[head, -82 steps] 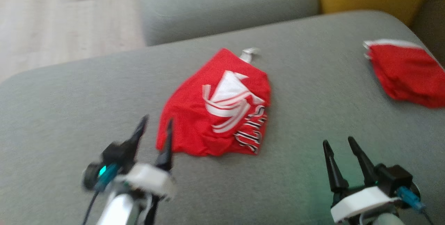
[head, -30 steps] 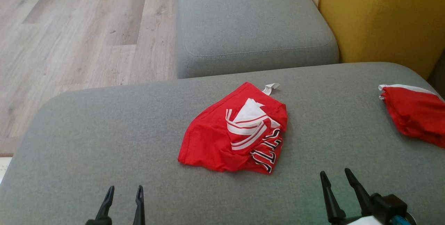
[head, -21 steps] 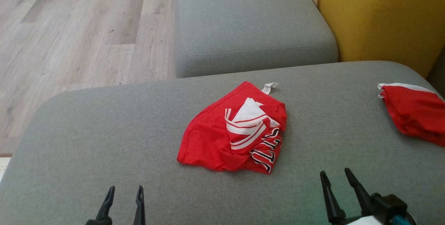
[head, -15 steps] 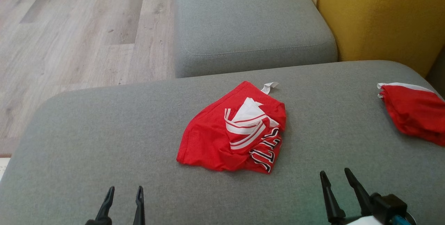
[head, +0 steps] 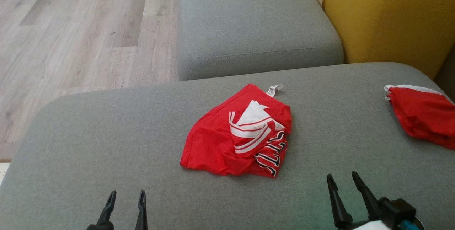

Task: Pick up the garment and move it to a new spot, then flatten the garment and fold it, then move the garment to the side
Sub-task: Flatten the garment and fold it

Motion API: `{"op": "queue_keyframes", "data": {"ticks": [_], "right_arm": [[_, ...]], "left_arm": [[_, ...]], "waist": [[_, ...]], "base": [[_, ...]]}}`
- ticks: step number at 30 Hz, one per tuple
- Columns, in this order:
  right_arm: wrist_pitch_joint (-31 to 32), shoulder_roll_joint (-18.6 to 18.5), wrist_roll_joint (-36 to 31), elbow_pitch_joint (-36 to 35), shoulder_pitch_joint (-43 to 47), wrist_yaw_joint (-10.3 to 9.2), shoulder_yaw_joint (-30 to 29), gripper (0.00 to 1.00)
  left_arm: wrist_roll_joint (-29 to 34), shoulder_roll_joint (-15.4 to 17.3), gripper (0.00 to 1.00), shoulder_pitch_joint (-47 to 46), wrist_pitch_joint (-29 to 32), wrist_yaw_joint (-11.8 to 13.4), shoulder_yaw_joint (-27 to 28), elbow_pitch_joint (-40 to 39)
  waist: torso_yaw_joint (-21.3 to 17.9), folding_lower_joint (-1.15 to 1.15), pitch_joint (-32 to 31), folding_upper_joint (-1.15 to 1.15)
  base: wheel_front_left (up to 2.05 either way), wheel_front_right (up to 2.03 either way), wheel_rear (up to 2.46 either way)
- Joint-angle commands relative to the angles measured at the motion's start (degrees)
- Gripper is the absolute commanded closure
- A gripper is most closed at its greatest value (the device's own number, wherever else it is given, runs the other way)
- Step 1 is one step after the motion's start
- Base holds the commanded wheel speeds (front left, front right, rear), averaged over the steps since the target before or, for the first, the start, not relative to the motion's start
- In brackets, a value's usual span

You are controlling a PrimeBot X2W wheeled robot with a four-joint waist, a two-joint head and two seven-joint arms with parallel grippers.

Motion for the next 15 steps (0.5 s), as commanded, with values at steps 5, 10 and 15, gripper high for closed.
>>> {"op": "queue_keyframes", "data": {"ticks": [5, 10, 15], "right_arm": [[-0.5, -0.2, 0.2, -2.5, -1.8, 0.42, 0.9, 0.0], [-0.5, -0.9, 0.2, -2.7, -3.2, 0.42, 1.7, 0.0], [-0.5, -2.0, 0.3, -3.2, -5.1, 0.42, 2.7, 0.0]], "left_arm": [[0.6, -0.5, 0.0, -4.2, -0.7, -0.8, 1.0, -1.1], [2.1, -0.5, 0.0, -10.2, -0.7, -3.1, -3.5, 1.3], [2.5, -0.6, 0.0, -21.7, -0.7, -5.7, -10.9, 6.8]], "waist": [[-0.2, 0.0, 0.8, 0.0], [-2.0, 0.0, 3.3, 0.0], [-5.0, 0.0, 7.5, 0.0]], "base": [[0.0, 0.0, 0.0], [0.0, 0.0, 0.0], [0.0, 0.0, 0.0]]}}
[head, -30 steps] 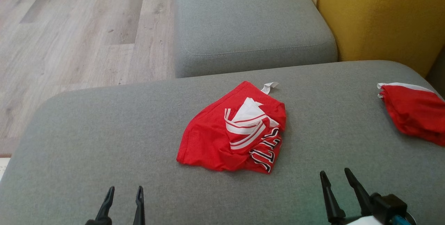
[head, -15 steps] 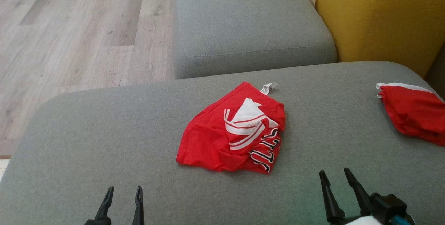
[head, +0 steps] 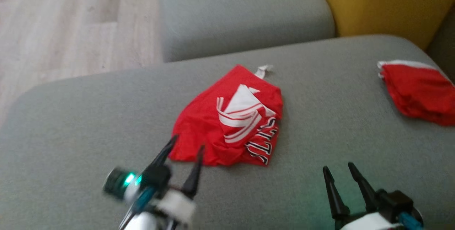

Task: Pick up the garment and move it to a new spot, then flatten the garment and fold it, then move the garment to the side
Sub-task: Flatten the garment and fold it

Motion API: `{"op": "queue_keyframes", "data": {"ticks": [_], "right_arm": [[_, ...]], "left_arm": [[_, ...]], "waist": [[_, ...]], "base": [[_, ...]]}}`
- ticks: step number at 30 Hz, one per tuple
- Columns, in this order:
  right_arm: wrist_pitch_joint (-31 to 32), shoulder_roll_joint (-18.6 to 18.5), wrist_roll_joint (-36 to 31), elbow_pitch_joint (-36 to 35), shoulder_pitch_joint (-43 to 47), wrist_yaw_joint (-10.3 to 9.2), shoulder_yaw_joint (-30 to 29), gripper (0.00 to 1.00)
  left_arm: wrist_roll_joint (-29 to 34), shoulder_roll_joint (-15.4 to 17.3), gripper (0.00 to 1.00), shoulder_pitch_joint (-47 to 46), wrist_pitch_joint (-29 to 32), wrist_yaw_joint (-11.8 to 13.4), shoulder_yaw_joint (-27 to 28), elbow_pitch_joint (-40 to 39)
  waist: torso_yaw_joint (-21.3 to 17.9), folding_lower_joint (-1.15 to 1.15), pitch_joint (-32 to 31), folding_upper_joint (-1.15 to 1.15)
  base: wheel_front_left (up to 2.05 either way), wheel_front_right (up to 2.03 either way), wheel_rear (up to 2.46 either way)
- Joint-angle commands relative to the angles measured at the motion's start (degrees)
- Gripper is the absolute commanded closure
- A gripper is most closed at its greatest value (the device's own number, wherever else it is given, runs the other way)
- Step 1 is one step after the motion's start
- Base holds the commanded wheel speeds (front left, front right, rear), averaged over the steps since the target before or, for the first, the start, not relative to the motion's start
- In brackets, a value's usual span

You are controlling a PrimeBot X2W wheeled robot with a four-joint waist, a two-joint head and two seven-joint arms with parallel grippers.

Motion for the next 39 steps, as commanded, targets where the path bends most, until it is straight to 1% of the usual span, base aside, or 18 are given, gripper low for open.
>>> {"op": "queue_keyframes", "data": {"ticks": [1, 4, 7, 8, 11, 14, 18, 20, 23, 24, 25, 26, 30, 32, 35, 39], "right_arm": [[-0.5, -1.6, 0.4, -2.3, -4.6, 0.42, 1.8, 0.0], [-0.5, -2.5, 0.5, -2.5, -5.7, 0.42, 2.9, 0.0], [-0.5, -3.2, 0.8, -2.4, -6.9, 0.42, 3.9, 0.0], [-0.5, -3.2, 0.8, -2.4, -6.9, 0.42, 3.9, 0.0], [-0.5, -3.5, 1.3, -2.7, -8.4, 0.42, 4.3, 0.0], [-0.5, -3.5, 1.6, -3.1, -10.1, 0.42, 4.8, 0.0], [-0.5, -3.3, 1.8, -3.3, -11.9, 0.42, 4.9, 0.0], [-0.5, -3.1, 1.9, -3.2, -12.7, 0.42, 5.0, 0.0], [-0.5, -2.9, 2.0, -3.1, -13.3, 0.42, 4.6, 0.0], [-0.5, -2.9, 2.0, -3.1, -13.4, 0.42, 4.6, 0.0], [-0.5, -2.8, 2.1, -3.0, -13.4, 0.42, 4.5, 0.0], [-0.5, -2.7, 2.1, -2.9, -13.4, 0.42, 4.5, 0.0], [-0.5, -2.1, 2.0, -2.5, -13.1, 0.42, 4.5, 0.0], [-0.5, -1.7, 2.0, -2.3, -13.0, 0.42, 4.6, 0.0], [-0.5, -1.2, 1.6, -2.1, -12.5, 0.42, 4.6, 0.0], [-0.5, -1.1, 1.1, -1.7, -11.7, 0.42, 4.7, 0.0]], "left_arm": [[-0.5, -0.4, 0.0, -8.2, -0.7, -1.0, -1.8, 1.5], [-2.9, -0.5, 0.0, -16.8, -0.7, -2.2, -8.6, 8.2], [-6.3, -0.5, 0.0, -25.0, 0.0, -2.5, -14.6, 14.6], [-6.3, -0.5, 0.0, -25.0, 0.0, -2.5, -14.6, 14.6], [-9.5, -0.5, 0.0, -32.3, 1.6, -1.7, -19.4, 20.0], [-11.3, -0.5, 0.0, -38.2, 3.0, -0.2, -23.1, 25.3], [-12.3, -0.5, 0.0, -43.5, 3.2, 0.1, -26.5, 32.1], [-14.2, -0.5, 0.0, -45.5, 3.1, -0.6, -27.5, 36.6], [-15.3, -0.5, 0.0, -46.9, 3.0, -1.1, -28.7, 40.6], [-15.5, -0.5, 0.02, -47.2, 2.9, -1.3, -29.2, 41.6], [-15.8, -0.5, 0.54, -47.5, 2.7, -1.5, -29.6, 42.5], [-16.0, -0.5, 1.0, -47.8, 2.4, -1.8, -30.1, 43.2], [-17.5, -0.5, 1.0, -48.6, 0.6, -3.5, -31.2, 44.1], [-20.7, -0.5, 1.0, -48.9, 0.0, -4.3, -29.5, 43.3], [-23.8, -0.4, 1.0, -51.1, -0.5, -5.1, -27.1, 41.6], [-25.9, 1.5, 1.0, -56.5, -0.7, -5.7, -25.0, 37.2]], "waist": [[-2.7, 0.0, 3.7, 0.0], [-4.3, 0.0, 6.5, 0.0], [-6.0, 0.0, 8.8, 0.0], [-6.0, 0.0, 8.8, 0.0], [-7.3, 0.0, 11.5, 0.0], [-8.5, 0.0, 14.0, 0.0], [-9.7, 0.0, 16.2, 0.0], [-10.4, 0.0, 17.2, 0.0], [-10.9, 0.0, 17.8, 0.0], [-11.0, 0.0, 17.9, 0.0], [-11.1, 0.0, 17.8, 0.0], [-11.2, 0.0, 17.6, 0.0], [-12.0, 0.0, 15.5, 0.0], [-12.9, 0.0, 13.8, 0.0], [-14.4, 0.0, 10.8, 0.0], [-16.4, 0.0, 7.9, 0.0]], "base": [[0.0, 0.0, 0.0], [0.0, 0.0, 0.0], [0.0, 0.0, 0.0], [0.0, 0.0, 0.0], [0.0, 0.0, 0.0], [0.0, 0.0, 0.0], [0.0, 0.0, 0.0], [0.0, 0.0, 0.0], [0.0, 0.0, 0.0], [0.0, 0.0, 0.0], [0.0, 0.0, 0.0], [0.0, 0.0, 0.0], [0.0, 0.0, 0.0], [0.0, 0.0, 0.0], [0.0, 0.0, 0.0], [0.0, 0.0, 0.0]]}}
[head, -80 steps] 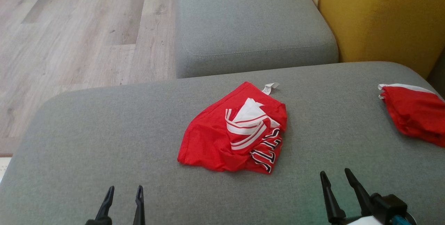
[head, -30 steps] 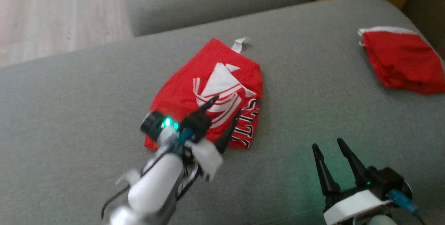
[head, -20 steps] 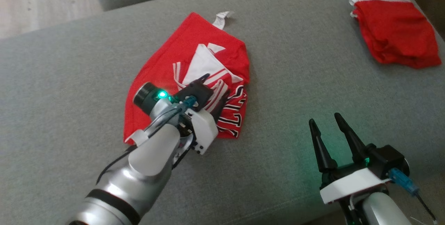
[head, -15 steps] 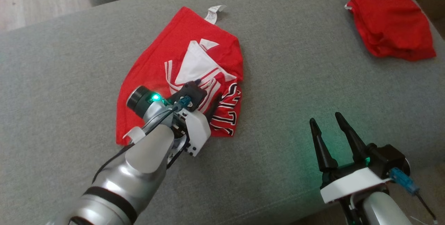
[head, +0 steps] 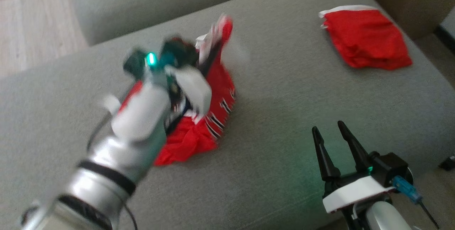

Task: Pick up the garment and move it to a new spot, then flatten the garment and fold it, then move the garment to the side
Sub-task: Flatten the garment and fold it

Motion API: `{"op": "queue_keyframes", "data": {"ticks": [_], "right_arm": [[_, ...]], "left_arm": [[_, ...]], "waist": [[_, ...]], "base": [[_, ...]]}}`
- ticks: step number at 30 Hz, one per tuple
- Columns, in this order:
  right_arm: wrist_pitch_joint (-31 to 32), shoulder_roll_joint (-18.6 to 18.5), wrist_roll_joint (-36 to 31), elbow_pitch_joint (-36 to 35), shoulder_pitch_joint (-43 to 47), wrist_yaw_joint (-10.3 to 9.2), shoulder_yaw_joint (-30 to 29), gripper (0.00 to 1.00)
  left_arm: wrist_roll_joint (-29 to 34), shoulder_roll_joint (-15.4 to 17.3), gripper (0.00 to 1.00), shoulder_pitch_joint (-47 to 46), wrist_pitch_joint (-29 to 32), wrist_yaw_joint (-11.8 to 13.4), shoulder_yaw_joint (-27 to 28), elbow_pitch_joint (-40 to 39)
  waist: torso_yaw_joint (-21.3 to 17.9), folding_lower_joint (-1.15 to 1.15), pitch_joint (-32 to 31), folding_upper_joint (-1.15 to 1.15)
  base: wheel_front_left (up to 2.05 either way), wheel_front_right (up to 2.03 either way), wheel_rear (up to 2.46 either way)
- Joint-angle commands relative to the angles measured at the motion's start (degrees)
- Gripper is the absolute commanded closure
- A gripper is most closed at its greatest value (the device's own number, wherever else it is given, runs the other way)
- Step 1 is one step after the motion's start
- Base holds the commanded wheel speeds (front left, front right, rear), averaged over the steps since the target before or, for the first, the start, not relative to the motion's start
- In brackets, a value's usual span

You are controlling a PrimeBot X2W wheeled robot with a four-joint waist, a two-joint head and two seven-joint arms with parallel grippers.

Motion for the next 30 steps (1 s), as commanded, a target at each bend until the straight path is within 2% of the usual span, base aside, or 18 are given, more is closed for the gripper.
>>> {"op": "queue_keyframes", "data": {"ticks": [1, 9, 12, 16, 19, 22, 26, 30], "right_arm": [[-0.5, -0.1, -0.3, -1.4, -0.7, 0.42, 1.1, 0.0], [-0.5, 0.5, -0.1, -2.1, 0.3, 0.42, 0.6, 0.0], [-0.5, 0.3, -0.1, -2.3, 1.1, 0.42, 0.1, 0.0], [-0.5, 0.1, -0.2, -2.5, 1.8, 0.42, -0.7, 0.0], [-0.5, -0.1, -0.4, -2.9, 2.3, 0.42, -1.2, 0.0], [-0.5, -0.2, -0.4, -3.1, 2.2, 0.42, -1.4, 0.0], [-0.5, 0.0, -0.6, -3.7, 2.4, 0.42, -2.5, 0.0], [-0.5, -0.3, -0.6, -3.9, 2.4, 0.42, -3.0, 0.0]], "left_arm": [[-0.5, 2.0, 1.0, -6.3, -0.7, -0.2, 2.5, -3.3], [-3.7, 9.3, 1.0, -21.2, -0.8, -0.3, 7.3, -12.0], [-3.4, 10.5, 1.0, -25.3, -0.8, -0.3, 9.6, -13.1], [-2.9, 10.9, 1.0, -25.5, -0.8, 0.1, 10.6, -11.7], [-4.4, 10.3, 1.0, -20.9, -0.8, 1.6, 11.8, -9.6], [-6.8, 9.5, 1.0, -12.4, -0.8, 3.2, 14.1, -9.1], [-9.3, 8.5, 1.0, 3.5, -0.8, 4.9, 19.1, -12.6], [-9.7, 7.8, 1.0, 20.4, -0.8, 7.2, 27.1, -16.7]], "waist": [[-2.3, 0.0, -2.2, 0.0], [-6.4, 0.0, -3.6, 0.0], [-6.5, 0.0, -3.5, 0.0], [-5.5, 0.0, -3.5, 0.0], [-3.8, 0.0, -3.2, 0.0], [-2.0, 0.0, -2.6, 0.0], [0.7, 0.0, -1.8, 0.0], [3.1, 0.0, -1.0, 0.0]], "base": [[0.0, 0.0, 0.0], [0.0, 0.0, 0.0], [0.0, 0.0, 0.0], [0.0, 0.0, 0.0], [0.0, 0.0, 0.0], [0.0, 0.0, 0.0], [0.0, 0.0, 0.0], [0.0, 0.0, 0.0]]}}
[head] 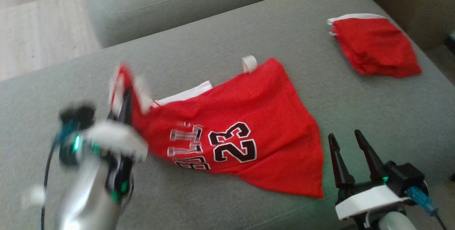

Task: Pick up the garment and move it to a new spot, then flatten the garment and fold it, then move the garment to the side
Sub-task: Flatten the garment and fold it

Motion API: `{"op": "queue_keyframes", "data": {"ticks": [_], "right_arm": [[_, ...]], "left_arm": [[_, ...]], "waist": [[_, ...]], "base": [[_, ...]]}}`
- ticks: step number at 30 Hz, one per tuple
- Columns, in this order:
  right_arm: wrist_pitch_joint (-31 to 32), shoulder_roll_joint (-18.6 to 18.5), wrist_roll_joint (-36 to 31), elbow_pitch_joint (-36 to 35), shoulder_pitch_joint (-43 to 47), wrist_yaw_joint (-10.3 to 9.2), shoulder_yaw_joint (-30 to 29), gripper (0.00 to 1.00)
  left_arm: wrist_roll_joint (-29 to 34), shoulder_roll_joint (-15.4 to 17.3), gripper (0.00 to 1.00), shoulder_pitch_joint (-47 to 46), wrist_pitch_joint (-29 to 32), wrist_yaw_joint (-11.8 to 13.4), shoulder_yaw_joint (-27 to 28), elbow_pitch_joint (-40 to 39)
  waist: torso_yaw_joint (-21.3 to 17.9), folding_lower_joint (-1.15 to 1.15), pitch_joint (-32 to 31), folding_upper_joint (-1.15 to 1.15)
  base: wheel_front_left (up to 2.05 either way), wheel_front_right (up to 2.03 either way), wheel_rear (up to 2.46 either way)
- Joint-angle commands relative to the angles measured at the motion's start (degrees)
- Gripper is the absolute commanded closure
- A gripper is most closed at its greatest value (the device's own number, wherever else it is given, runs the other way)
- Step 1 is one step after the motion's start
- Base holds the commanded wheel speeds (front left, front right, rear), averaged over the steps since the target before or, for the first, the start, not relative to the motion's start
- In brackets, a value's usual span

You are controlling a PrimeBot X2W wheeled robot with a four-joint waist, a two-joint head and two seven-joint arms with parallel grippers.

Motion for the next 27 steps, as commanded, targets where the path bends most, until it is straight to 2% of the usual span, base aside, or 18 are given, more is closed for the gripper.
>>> {"op": "queue_keyframes", "data": {"ticks": [1, 7, 9, 10, 13, 16, 20, 23, 27], "right_arm": [[-0.5, -0.5, -0.6, -2.0, -1.3, 0.42, 0.8, 0.0], [-0.5, -0.8, -0.5, -2.1, -1.1, 0.42, 0.7, 0.0], [-0.5, -0.9, -0.5, -2.0, -1.0, 0.42, 0.9, 0.0], [-0.5, -0.9, -0.5, -2.0, -1.0, 0.42, 1.0, 0.0], [-0.5, -0.8, -0.5, -2.0, -1.1, 0.42, 1.2, 0.0], [-0.5, -0.9, -0.4, -2.2, -1.1, 0.42, 1.3, 0.0], [-0.5, -1.0, -0.2, -2.2, -0.9, 0.42, 1.3, 0.0], [-0.5, -1.1, -0.1, -2.3, -1.4, 0.42, 1.9, 0.0], [-0.5, -1.2, 0.1, -2.5, -2.4, 0.42, 2.2, 0.0]], "left_arm": [[-0.1, 0.7, 1.0, 0.4, -0.3, 0.7, 4.7, -3.0], [1.4, -4.0, 1.0, 14.1, -0.3, 0.3, 13.2, -5.7], [1.9, -5.6, 0.13, 17.3, -0.3, -0.5, 15.0, -6.0], [2.4, -5.9, 0.0, 18.0, -0.3, -0.3, 15.6, -6.4], [4.3, -6.4, 0.0, 19.9, -0.3, 0.7, 17.3, -9.0], [8.5, -6.4, 0.0, 21.7, -0.3, 3.0, 19.0, -13.2], [16.7, -3.7, 0.0, 21.5, -0.3, 4.4, 17.7, -17.2], [21.7, -0.9, 0.0, 18.0, 0.0, 4.8, 15.2, -15.7], [24.4, 0.7, 0.0, 12.6, 1.7, 4.5, 13.0, -12.3]], "waist": [[1.9, 0.0, 0.8, 0.0], [5.4, 0.0, 1.4, 0.0], [6.8, 0.0, 1.4, 0.0], [7.1, 0.0, 1.4, 0.0], [7.6, 0.0, 1.3, 0.0], [7.8, 0.0, 1.6, 0.0], [7.9, 0.0, 2.4, 0.0], [7.5, 0.0, 4.0, 0.0], [6.9, 0.0, 6.0, 0.0]], "base": [[0.0, 0.0, 0.0], [0.0, 0.0, 0.0], [0.0, 0.0, 0.0], [0.0, 0.0, 0.0], [0.0, 0.0, 0.0], [0.0, 0.0, 0.0], [0.0, 0.0, 0.0], [0.0, 0.0, 0.0], [0.0, 0.0, 0.0]]}}
